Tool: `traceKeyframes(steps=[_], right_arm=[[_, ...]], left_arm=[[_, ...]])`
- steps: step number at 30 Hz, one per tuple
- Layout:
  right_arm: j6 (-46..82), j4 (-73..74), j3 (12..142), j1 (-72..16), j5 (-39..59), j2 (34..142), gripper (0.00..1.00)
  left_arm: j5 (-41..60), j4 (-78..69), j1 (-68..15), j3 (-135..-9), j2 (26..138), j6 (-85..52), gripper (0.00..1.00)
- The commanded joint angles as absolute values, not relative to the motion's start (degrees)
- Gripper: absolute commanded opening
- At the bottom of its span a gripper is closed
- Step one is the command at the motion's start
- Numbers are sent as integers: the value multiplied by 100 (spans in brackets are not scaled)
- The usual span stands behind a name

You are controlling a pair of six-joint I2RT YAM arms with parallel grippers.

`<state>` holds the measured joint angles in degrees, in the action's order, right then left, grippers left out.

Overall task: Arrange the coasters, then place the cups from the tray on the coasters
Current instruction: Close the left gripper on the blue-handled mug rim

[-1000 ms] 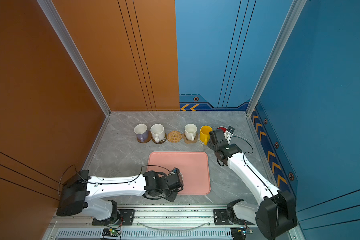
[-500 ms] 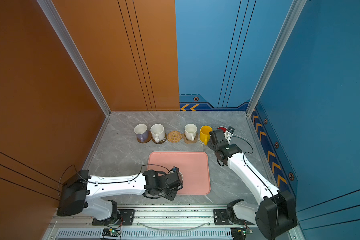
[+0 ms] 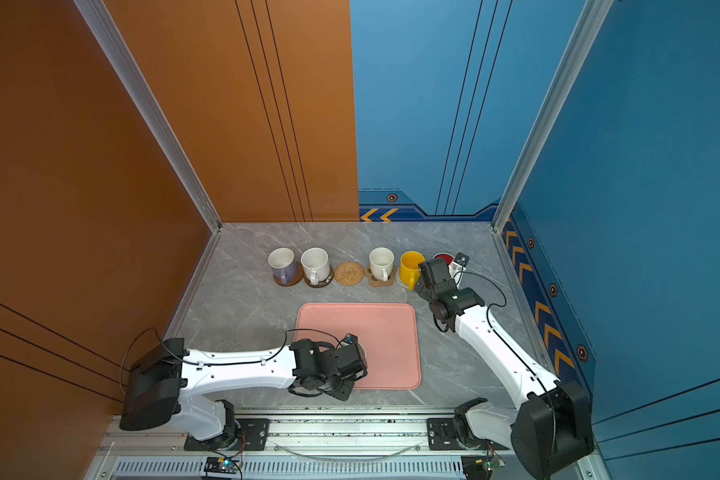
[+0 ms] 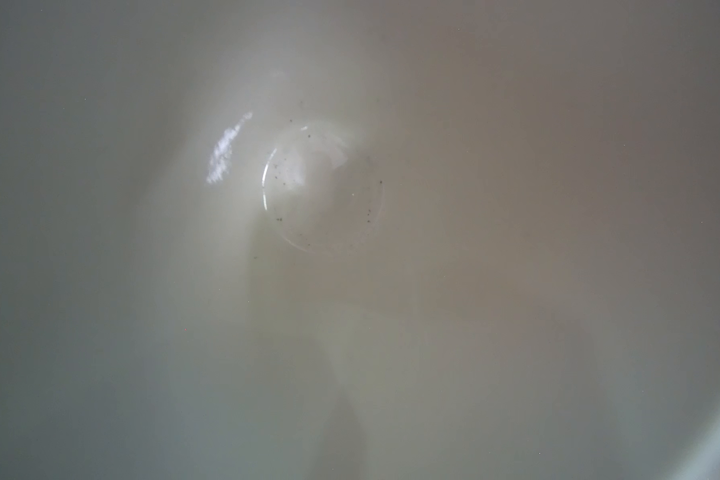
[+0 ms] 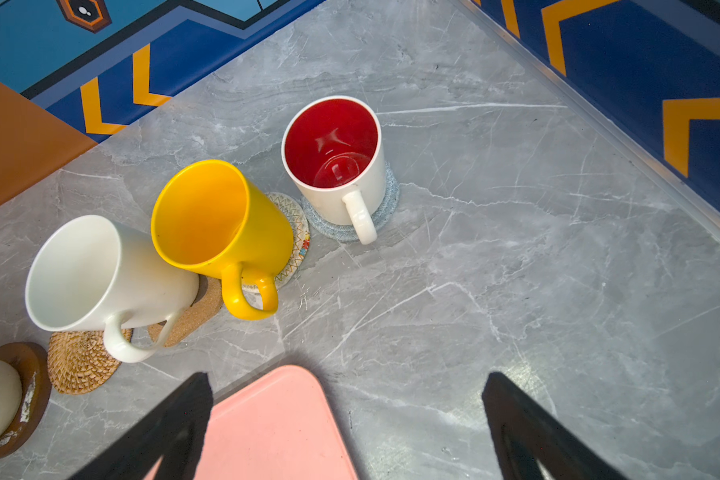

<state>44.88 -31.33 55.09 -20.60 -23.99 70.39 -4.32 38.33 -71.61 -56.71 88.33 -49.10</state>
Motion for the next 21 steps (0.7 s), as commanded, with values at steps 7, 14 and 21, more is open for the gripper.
traceKeyframes(steps=[7, 14, 21], right_arm=[[4504, -3114, 5449, -2014, -2347, 7058, 100], [4501, -3103, 5449, -2009, -2341, 7101, 100], [4502, -3094, 5449, -2008, -2341, 7134, 100]], left_arm=[[-461, 3929, -7068, -5806, 9068, -4786, 21], [-435, 3931, -7047, -5810, 9088, -4790, 9], [-404, 3936, -7013, -5810, 9090, -4759, 0]])
